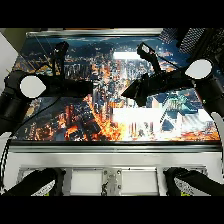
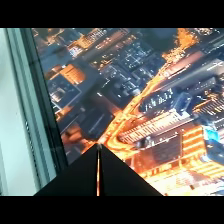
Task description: Fold the clothes and pants, and hang the long-sleeved shirts on hangers.
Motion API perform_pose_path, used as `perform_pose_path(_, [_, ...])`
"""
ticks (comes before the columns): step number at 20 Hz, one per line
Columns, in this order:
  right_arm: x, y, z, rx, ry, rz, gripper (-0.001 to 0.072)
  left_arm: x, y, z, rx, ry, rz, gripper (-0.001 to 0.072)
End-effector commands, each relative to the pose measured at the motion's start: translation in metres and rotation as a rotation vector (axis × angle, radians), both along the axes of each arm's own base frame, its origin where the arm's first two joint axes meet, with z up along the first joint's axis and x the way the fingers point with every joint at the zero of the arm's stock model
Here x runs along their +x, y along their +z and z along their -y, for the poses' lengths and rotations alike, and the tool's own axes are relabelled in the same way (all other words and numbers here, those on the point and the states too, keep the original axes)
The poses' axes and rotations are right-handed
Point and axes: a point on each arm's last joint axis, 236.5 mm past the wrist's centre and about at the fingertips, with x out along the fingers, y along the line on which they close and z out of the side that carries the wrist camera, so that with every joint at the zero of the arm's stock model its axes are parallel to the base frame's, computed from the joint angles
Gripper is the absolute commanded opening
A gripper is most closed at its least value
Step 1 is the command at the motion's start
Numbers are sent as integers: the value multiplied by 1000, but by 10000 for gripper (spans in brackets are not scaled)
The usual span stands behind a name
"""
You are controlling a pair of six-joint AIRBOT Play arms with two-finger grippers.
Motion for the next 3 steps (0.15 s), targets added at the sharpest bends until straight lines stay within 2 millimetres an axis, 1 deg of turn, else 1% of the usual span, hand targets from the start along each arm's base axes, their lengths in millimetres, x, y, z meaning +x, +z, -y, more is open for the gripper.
perform_pose_path(1, [0, 0, 0, -1, 2, -1, 16, 0, 0, 0, 0, 0, 0, 13])
perform_pose_path(3, [0, 0, 0, -1, 2, -1, 15, 0, 0, 0, 0, 0, 0, 12])
